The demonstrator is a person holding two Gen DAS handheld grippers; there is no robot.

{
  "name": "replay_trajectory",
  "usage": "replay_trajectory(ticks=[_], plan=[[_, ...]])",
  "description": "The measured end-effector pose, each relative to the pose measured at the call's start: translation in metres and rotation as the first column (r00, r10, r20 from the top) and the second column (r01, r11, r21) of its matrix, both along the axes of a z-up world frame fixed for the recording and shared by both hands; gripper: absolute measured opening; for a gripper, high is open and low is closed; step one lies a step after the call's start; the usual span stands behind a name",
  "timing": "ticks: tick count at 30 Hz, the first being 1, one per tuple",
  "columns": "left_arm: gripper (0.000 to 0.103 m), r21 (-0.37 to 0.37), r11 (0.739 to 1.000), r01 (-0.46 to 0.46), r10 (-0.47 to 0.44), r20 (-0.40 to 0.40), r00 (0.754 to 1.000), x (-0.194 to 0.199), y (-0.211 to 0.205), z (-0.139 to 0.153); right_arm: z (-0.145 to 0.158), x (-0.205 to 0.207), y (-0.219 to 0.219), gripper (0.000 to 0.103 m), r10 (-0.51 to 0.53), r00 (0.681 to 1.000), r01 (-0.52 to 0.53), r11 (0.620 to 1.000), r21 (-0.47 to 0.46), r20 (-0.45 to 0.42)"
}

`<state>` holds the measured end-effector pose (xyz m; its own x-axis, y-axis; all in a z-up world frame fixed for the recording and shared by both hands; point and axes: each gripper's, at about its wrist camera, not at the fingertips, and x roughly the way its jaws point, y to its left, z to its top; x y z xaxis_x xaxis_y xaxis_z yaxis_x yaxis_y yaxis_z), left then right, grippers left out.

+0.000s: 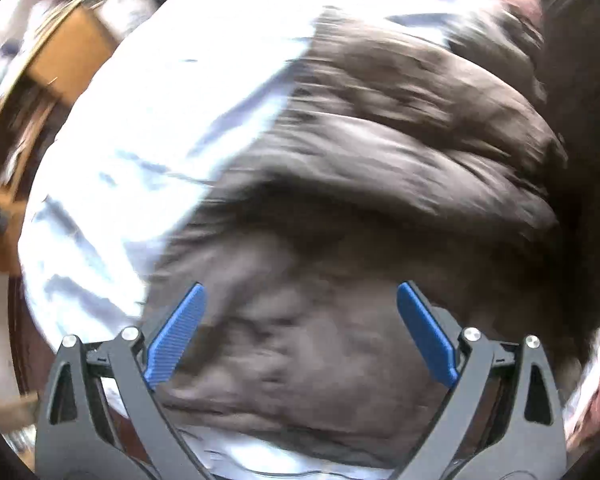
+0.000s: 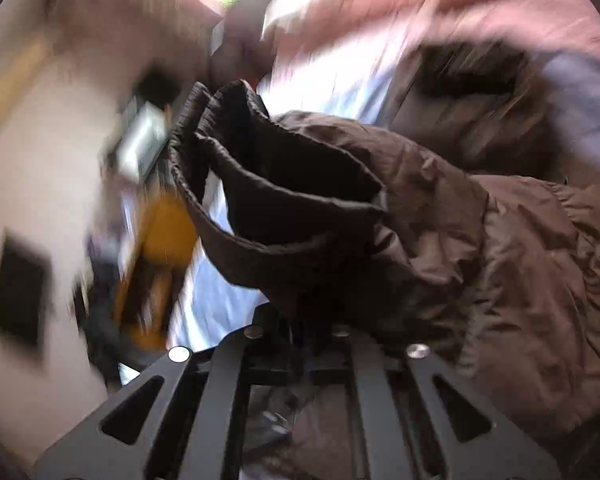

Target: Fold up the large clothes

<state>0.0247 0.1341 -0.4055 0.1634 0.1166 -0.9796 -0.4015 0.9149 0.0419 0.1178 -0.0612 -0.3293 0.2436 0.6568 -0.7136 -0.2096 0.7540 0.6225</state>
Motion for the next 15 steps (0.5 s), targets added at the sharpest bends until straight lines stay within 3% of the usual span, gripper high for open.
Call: replay_trajectory(ticks=[1, 3, 5, 6, 8, 10, 12, 13, 15], plan=[[0.097, 0.0, 1.0, -0.021, 0.021, 0.003, 1.0, 0.0, 0.014, 0.004, -0.027, 0.0, 0.028, 0.039, 0.058, 0.996, -0.063, 0.995, -0.072, -0.065], [0.097, -0.013, 0.999, -0.053, 0.053, 0.032, 0.998, -0.005, 0.041, 0.014, -0.056, -0.01, 0.051, 0.053, 0.092, 0.983, -0.114, 0.984, -0.139, -0.157], [0.097, -0.008, 0.998, -0.063, 0.063, 0.062, 0.996, -0.009, 0.057, 0.025, -0.06, -0.022, 0.05, 0.07, 0.073, 0.979, -0.1, 0.986, -0.137, -0.189], [0.097, -0.013, 0.998, -0.057, 0.058, 0.083, 0.995, 0.008, 0.053, 0.029, -0.053, -0.03, 0.042, 0.078, 0.067, 0.981, -0.093, 0.987, -0.135, -0.18], [0.098, -0.044, 0.998, -0.034, 0.039, 0.121, 0.992, 0.022, 0.05, 0.035, -0.024, -0.048, 0.018, 0.079, 0.046, 0.993, -0.058, 0.991, -0.119, -0.105], [0.098, -0.097, 0.995, 0.008, 0.008, 0.158, 0.987, 0.04, 0.033, 0.04, -0.002, -0.052, -0.016, 0.079, -0.047, 0.998, 0.042, 0.992, -0.122, -0.038], [0.098, -0.13, 0.989, 0.065, -0.039, 0.192, 0.981, 0.062, 0.016, 0.041, 0.007, -0.051, -0.065, 0.079, -0.223, 0.975, 0.22, 0.965, -0.141, -0.006], [0.098, -0.135, 0.985, 0.108, -0.078, 0.21, 0.975, 0.074, 0.002, 0.04, 0.0, -0.045, -0.095, 0.079, -0.319, 0.947, 0.31, 0.935, -0.175, -0.027], [0.098, -0.075, 0.976, 0.205, -0.185, 0.209, 0.96, 0.096, -0.032, 0.035, -0.013, -0.035, -0.123, 0.079, -0.414, 0.909, 0.393, 0.89, -0.232, -0.048]])
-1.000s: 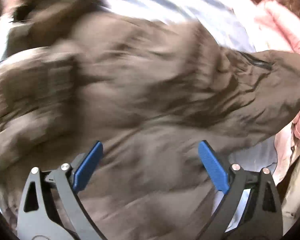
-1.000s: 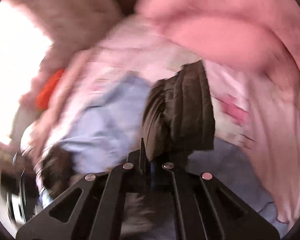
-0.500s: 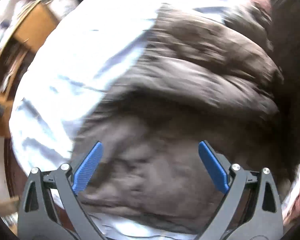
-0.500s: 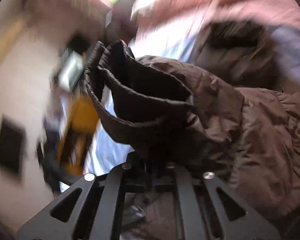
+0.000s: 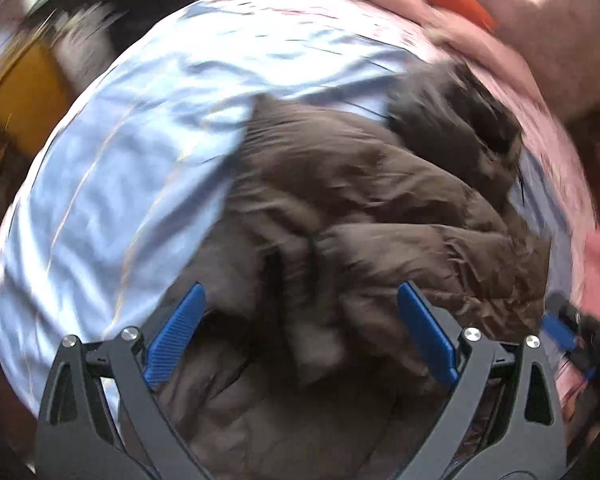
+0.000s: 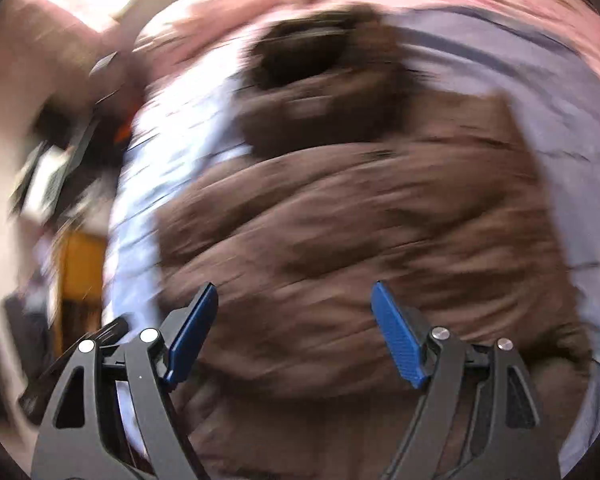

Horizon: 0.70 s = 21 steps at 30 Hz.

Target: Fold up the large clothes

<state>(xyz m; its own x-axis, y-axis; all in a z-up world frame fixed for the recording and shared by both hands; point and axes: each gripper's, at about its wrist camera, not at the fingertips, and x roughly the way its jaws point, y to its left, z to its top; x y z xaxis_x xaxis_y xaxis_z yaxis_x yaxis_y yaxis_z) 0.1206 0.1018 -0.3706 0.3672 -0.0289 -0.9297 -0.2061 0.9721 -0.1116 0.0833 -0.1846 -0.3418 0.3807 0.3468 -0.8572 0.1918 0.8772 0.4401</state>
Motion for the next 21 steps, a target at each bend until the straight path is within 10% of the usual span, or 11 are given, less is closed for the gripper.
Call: replay_trajectory(ticks=[3, 10, 21], plan=[[0.098, 0.143, 0.983, 0.118, -0.113, -0.041, 0.993, 0.032, -0.037, -0.03, -0.041, 0.012, -0.045, 0.079, -0.086, 0.994, 0.08, 0.992, -0.095, -0.067], [0.101, 0.092, 0.986, 0.141, -0.12, -0.206, 0.971, 0.068, -0.027, -0.118, -0.12, 0.008, -0.095, 0.081, -0.13, 0.973, 0.089, 0.974, -0.209, -0.191], [0.096, 0.182, 0.976, 0.122, -0.098, -0.139, 0.985, 0.02, -0.042, -0.067, -0.077, -0.042, -0.108, 0.083, -0.023, 0.988, -0.019, 0.964, -0.265, -0.153]])
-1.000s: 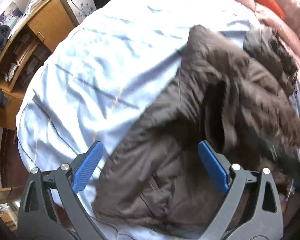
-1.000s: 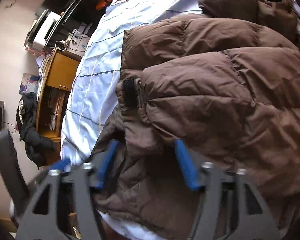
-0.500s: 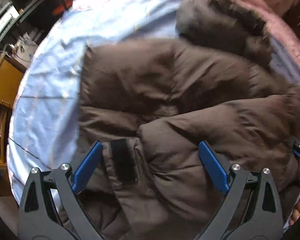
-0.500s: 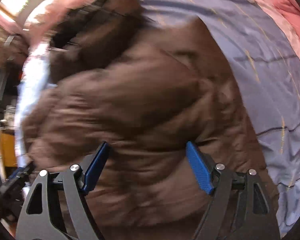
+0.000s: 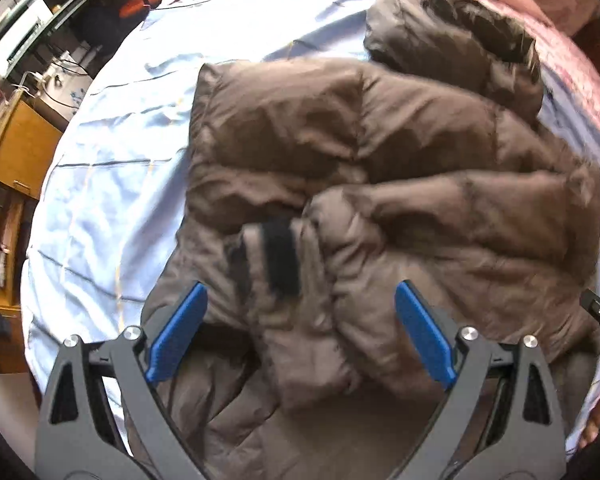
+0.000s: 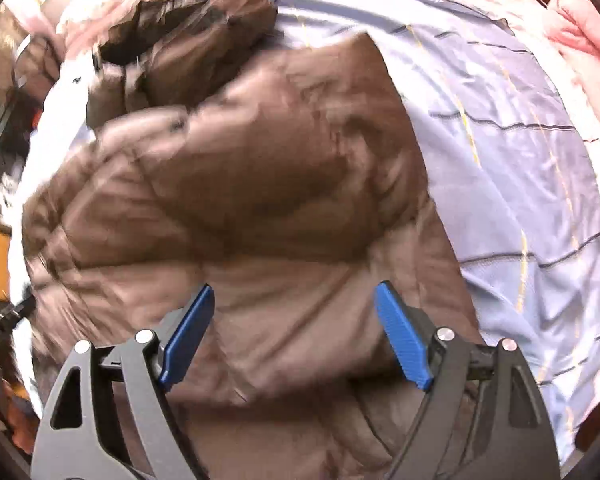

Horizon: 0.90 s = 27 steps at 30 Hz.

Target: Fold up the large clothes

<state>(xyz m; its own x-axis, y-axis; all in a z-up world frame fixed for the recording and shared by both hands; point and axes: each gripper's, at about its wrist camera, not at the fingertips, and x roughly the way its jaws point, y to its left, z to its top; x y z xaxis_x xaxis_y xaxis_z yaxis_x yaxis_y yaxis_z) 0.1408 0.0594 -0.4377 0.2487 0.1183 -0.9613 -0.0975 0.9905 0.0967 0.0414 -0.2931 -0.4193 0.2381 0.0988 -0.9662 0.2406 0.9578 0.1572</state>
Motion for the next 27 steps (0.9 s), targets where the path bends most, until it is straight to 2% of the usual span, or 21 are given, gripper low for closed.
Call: replay_trajectory(ticks=[3, 4, 6, 7, 9, 11, 14, 15, 17, 18, 19, 21, 23, 25, 26, 27], plan=[[0.096, 0.024, 1.0, -0.016, 0.018, -0.094, 0.995, 0.0, 0.006, -0.04, -0.048, 0.008, 0.015, 0.083, -0.002, 0.996, 0.0, 1.0, -0.024, -0.086], [0.096, 0.015, 1.0, -0.028, 0.029, -0.128, 0.991, 0.002, 0.008, -0.056, -0.054, 0.009, 0.014, 0.083, -0.004, 0.996, 0.002, 1.0, -0.02, -0.092], [0.093, 0.005, 0.999, -0.046, 0.046, -0.151, 0.988, 0.007, 0.009, -0.058, -0.056, 0.014, 0.014, 0.083, -0.003, 0.992, -0.001, 1.0, -0.031, -0.126], [0.088, -0.003, 0.999, -0.042, 0.041, -0.131, 0.991, 0.009, 0.008, -0.047, -0.044, 0.018, 0.014, 0.083, -0.007, 0.993, 0.006, 1.0, -0.007, -0.12], [0.088, -0.027, 0.999, -0.022, 0.02, -0.064, 0.998, 0.015, 0.002, -0.014, -0.014, 0.028, 0.012, 0.083, -0.003, 0.999, 0.007, 0.997, 0.083, -0.044], [0.09, -0.096, 0.995, -0.012, 0.011, -0.001, 1.0, 0.028, -0.002, 0.015, 0.019, 0.05, 0.011, 0.083, 0.018, 0.999, -0.024, 0.99, 0.139, 0.039], [0.091, -0.253, 0.967, 0.014, 0.0, 0.053, 0.999, 0.081, -0.009, 0.047, 0.05, 0.1, 0.006, 0.091, 0.008, 0.994, -0.035, 0.971, 0.237, 0.112], [0.091, -0.309, 0.951, 0.03, -0.01, 0.064, 0.998, 0.112, -0.011, 0.057, 0.06, 0.119, 0.006, 0.094, -0.007, 0.992, -0.026, 0.964, 0.265, 0.124], [0.1, -0.361, 0.93, 0.063, -0.034, 0.085, 0.996, 0.159, -0.021, 0.073, 0.074, 0.169, 0.003, 0.097, -0.026, 0.99, -0.012, 0.962, 0.271, 0.137], [0.101, -0.358, 0.93, 0.087, -0.056, 0.095, 0.994, 0.191, -0.028, 0.08, 0.075, 0.191, 0.002, 0.098, -0.025, 0.989, -0.011, 0.97, 0.244, 0.144], [0.101, -0.318, 0.942, 0.106, -0.073, 0.114, 0.991, 0.227, -0.037, 0.087, 0.075, 0.222, -0.001, 0.098, -0.017, 0.988, -0.011, 0.984, 0.179, 0.153], [0.101, -0.224, 0.966, 0.127, -0.104, 0.11, 0.988, 0.278, -0.052, 0.086, 0.065, 0.269, -0.008, 0.098, 0.007, 0.99, -0.027, 0.99, 0.135, 0.14], [0.101, -0.164, 0.975, 0.149, -0.138, 0.074, 0.988, 0.322, -0.065, 0.07, 0.045, 0.314, -0.018, 0.098, -0.003, 0.996, -0.007, 0.994, 0.107, 0.092], [0.101, -0.048, 0.989, 0.137, -0.136, 0.028, 0.99, 0.359, -0.088, 0.042, 0.03, 0.349, -0.027, 0.098, -0.033, 0.999, 0.029, 0.996, 0.081, 0.043], [0.101, 0.034, 0.991, 0.128, -0.128, -0.02, 0.992, 0.378, -0.098, 0.022, 0.02, 0.362, -0.031, 0.098, -0.057, 0.998, 0.056, 0.996, 0.069, 0.017], [0.101, 0.059, 0.99, 0.129, -0.127, -0.048, 0.991, 0.388, -0.104, 0.012, 0.007, 0.376, -0.033, 0.098, -0.073, 0.997, 0.074, 0.994, 0.075, -0.018]])
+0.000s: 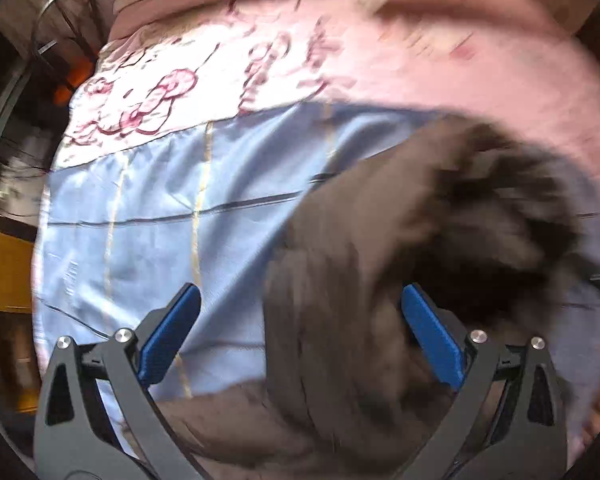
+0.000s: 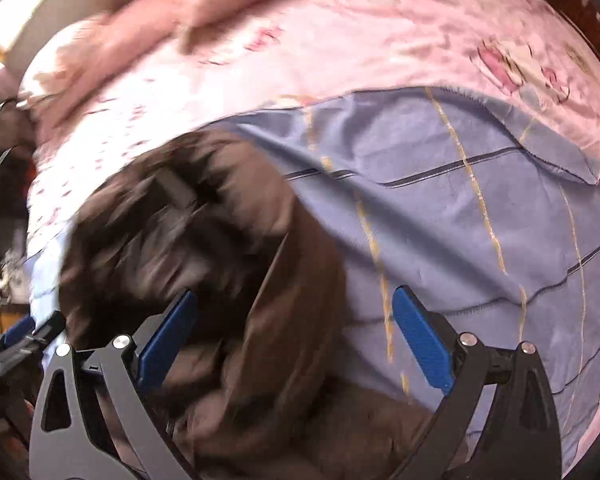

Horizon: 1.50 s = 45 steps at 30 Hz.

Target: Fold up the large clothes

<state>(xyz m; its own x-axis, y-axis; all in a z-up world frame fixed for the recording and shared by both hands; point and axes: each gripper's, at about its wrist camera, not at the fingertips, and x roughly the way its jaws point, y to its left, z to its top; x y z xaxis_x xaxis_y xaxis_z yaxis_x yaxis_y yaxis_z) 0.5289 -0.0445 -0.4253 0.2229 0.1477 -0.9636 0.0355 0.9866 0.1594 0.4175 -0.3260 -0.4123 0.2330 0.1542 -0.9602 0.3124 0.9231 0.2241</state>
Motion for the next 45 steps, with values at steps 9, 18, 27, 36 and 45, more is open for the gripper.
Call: replay_trajectory(ticks=[9, 18, 27, 36, 45], plan=[[0.047, -0.005, 0.989, -0.147, 0.146, -0.124, 0.982, 0.023, 0.04, -0.046, -0.049, 0.024, -0.017, 0.014, -0.065, 0.992, 0.074, 0.994, 0.082, -0.107], [0.062, -0.049, 0.994, -0.094, 0.091, -0.054, 0.994, 0.016, 0.054, -0.025, -0.033, 0.013, -0.045, 0.035, -0.127, 0.991, 0.132, 0.971, 0.2, -0.038], [0.093, -0.481, 0.867, -0.127, 0.142, -0.006, 0.99, 0.022, 0.045, 0.045, 0.018, 0.04, -0.012, 0.09, -0.237, 0.971, 0.194, 0.768, 0.611, -0.011], [0.093, -0.581, 0.612, -0.537, 0.37, -0.39, 0.843, 0.037, 0.046, -0.032, -0.067, 0.029, -0.032, 0.09, -0.547, 0.76, 0.642, 0.541, 0.544, -0.352], [0.023, -0.462, 0.716, -0.524, 0.428, -0.302, 0.852, 0.026, 0.041, -0.045, -0.073, 0.023, -0.048, 0.02, -0.487, 0.847, 0.521, 0.683, 0.512, -0.212]])
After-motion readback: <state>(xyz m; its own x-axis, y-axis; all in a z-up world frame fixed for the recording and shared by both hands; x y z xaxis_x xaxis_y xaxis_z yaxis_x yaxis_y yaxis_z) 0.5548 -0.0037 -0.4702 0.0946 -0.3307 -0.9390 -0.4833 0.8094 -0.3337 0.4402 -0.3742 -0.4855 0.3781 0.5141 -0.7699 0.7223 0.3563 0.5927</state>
